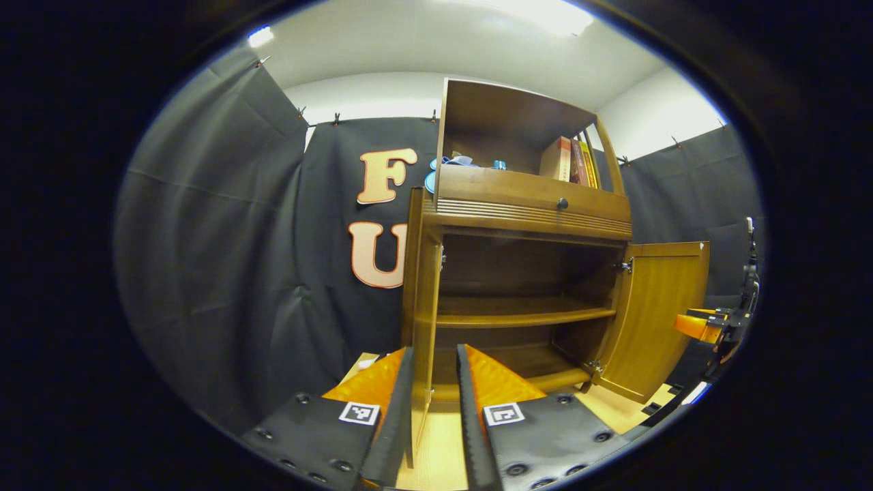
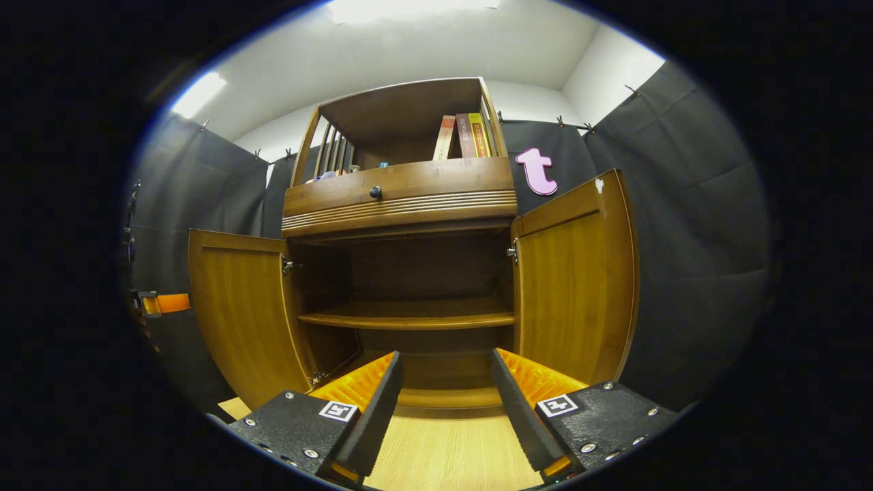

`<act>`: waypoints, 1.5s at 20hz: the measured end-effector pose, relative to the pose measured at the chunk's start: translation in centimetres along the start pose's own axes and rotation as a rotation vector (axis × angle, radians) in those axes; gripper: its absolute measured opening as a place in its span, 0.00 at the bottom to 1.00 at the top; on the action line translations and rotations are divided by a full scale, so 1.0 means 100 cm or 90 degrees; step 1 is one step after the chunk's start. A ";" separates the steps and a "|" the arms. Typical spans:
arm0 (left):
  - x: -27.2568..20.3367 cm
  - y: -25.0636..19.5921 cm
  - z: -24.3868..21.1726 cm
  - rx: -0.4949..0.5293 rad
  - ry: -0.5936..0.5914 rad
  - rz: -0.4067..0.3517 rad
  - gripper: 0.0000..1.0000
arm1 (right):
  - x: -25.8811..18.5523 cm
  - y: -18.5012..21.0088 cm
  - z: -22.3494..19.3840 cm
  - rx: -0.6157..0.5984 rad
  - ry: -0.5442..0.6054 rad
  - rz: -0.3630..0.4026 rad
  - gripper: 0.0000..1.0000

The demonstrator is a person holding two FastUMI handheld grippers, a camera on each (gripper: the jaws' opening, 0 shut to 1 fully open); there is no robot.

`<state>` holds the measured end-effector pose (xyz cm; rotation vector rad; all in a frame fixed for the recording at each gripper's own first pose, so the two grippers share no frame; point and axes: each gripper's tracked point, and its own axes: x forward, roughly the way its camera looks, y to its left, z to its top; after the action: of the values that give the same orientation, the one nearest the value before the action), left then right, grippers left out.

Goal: Open the right door of the double-door shoe cabinet with the right hand, and open the left door with the left hand.

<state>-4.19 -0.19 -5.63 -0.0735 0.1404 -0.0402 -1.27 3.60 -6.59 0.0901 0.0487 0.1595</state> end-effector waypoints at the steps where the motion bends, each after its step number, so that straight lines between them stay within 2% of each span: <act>1: 0.003 -0.005 0.003 -0.001 -0.002 0.003 0.51 | -0.002 -0.002 0.006 -0.004 -0.003 -0.001 0.81; 4: 0.010 -0.018 0.010 -0.018 -0.006 -0.002 0.79 | -0.008 -0.008 0.021 -0.015 -0.013 -0.009 0.81; 7: 0.021 -0.024 0.015 -0.008 -0.016 -0.001 0.96 | -0.006 -0.015 0.027 -0.013 -0.017 -0.018 0.81; 18: 0.077 -0.067 0.014 0.031 -0.014 -0.052 0.96 | 0.039 -0.026 0.013 -0.013 -0.007 -0.037 0.81; 23: 0.100 -0.067 0.010 0.029 -0.009 -0.048 0.96 | 0.066 -0.017 -0.002 -0.016 -0.002 -0.032 0.81; 28: 0.113 -0.062 0.012 0.040 -0.024 -0.037 0.98 | 0.084 -0.024 -0.016 -0.005 0.010 -0.037 0.81; 30: 0.117 -0.063 0.008 0.036 -0.018 -0.040 0.96 | 0.089 -0.026 -0.019 -0.006 0.009 -0.039 0.81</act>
<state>7.23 -6.96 -5.97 -0.0224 0.1080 -0.1050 7.84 2.64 -9.06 0.0781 0.0646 0.0986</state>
